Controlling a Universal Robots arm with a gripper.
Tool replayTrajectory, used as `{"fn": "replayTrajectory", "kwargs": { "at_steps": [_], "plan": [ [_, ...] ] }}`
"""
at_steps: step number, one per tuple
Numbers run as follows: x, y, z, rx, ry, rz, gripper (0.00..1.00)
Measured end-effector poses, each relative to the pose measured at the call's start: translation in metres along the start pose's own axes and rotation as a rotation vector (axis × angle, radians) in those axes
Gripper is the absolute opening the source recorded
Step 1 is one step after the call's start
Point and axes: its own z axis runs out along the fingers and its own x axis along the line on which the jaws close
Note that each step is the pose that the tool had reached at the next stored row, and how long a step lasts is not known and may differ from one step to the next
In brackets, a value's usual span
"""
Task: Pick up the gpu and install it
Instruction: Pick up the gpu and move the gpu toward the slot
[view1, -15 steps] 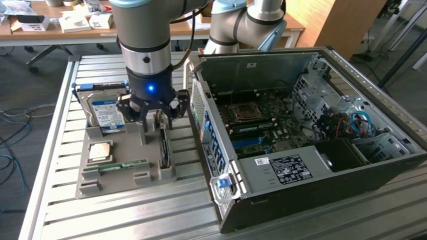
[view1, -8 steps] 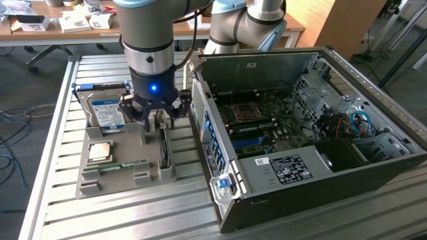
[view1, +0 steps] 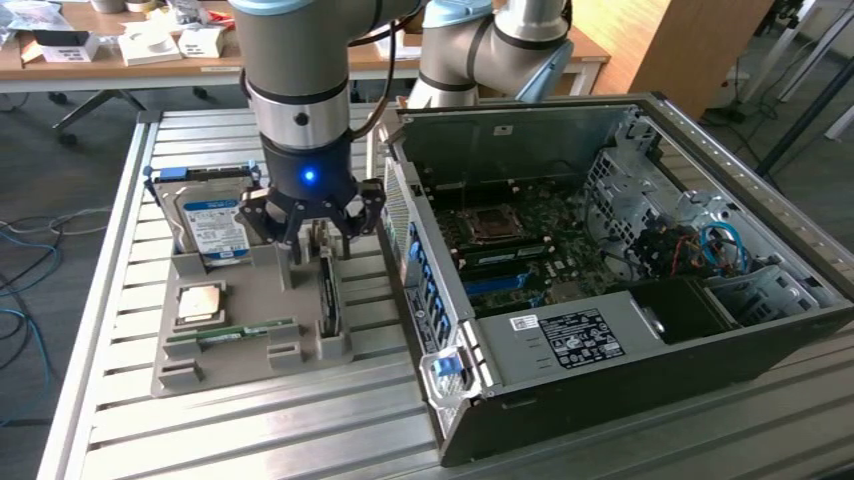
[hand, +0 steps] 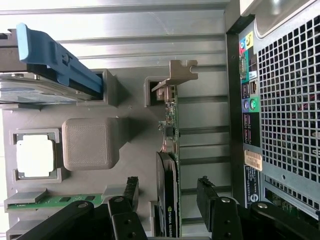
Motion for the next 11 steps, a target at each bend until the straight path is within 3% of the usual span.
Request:
{"fn": "replayTrajectory", "kwargs": {
  "at_steps": [11],
  "plan": [
    [0.0, -0.0005, 0.0109, 0.0, 0.0, 0.0, 0.59]
  ]
}}
